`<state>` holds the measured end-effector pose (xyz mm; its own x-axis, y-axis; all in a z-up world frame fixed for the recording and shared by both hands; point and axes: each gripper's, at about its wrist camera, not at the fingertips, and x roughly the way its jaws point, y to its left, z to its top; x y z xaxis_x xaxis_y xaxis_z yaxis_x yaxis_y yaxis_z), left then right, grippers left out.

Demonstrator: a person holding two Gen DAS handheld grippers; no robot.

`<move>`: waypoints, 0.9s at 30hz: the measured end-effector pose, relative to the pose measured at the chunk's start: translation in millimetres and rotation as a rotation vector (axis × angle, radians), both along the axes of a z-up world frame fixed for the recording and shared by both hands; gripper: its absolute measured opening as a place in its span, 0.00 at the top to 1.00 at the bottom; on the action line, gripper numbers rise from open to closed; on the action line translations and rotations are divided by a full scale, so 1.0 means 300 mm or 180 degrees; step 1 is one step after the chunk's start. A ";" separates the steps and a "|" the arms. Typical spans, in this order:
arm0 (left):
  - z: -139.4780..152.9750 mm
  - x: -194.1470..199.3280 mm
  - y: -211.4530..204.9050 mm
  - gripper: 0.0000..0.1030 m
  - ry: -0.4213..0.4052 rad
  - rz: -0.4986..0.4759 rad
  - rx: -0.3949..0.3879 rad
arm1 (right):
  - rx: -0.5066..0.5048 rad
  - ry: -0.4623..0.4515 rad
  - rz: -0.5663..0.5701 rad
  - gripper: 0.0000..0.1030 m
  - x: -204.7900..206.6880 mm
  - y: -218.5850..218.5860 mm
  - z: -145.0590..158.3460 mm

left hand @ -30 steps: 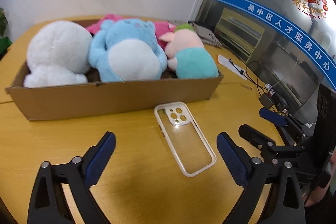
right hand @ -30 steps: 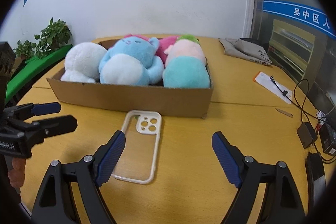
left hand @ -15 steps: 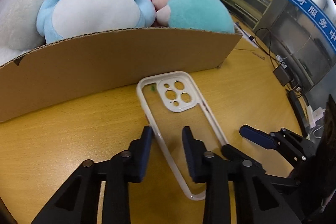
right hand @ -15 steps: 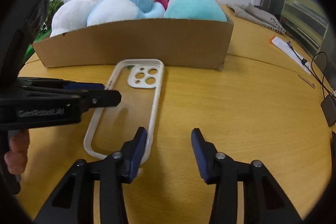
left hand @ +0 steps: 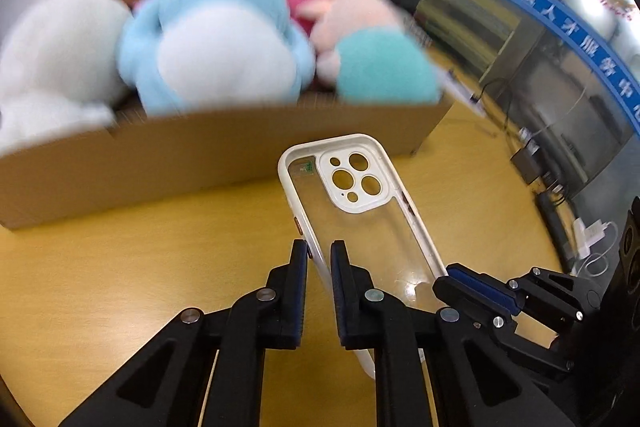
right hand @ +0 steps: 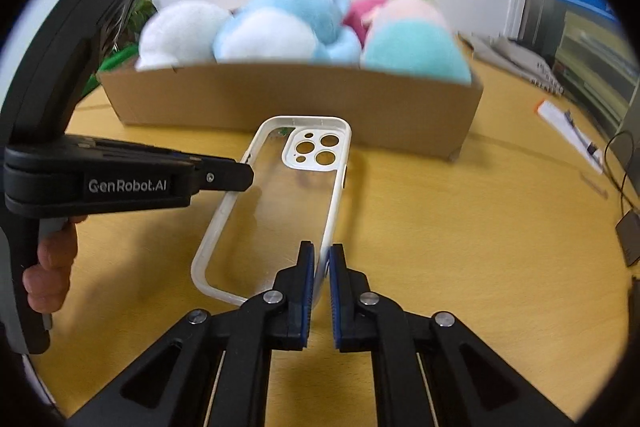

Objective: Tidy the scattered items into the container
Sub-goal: 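Close both grippers on the white phone case edge, then lift the phone case and lay it on the plush toys, release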

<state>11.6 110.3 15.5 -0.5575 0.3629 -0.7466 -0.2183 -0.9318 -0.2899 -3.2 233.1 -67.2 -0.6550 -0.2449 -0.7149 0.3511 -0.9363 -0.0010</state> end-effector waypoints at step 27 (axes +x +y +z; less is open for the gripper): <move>0.368 -0.825 -0.271 0.89 0.0527 0.0142 -0.0392 | -0.0165 0.0783 0.0025 0.93 -0.720 -0.286 0.420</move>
<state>-235.7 28.8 126.0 -0.6897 0.2468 -0.6808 -0.2113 -0.9678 -0.1369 -219.3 147.4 58.7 -0.8056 -0.2829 -0.5206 0.3536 -0.9346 -0.0393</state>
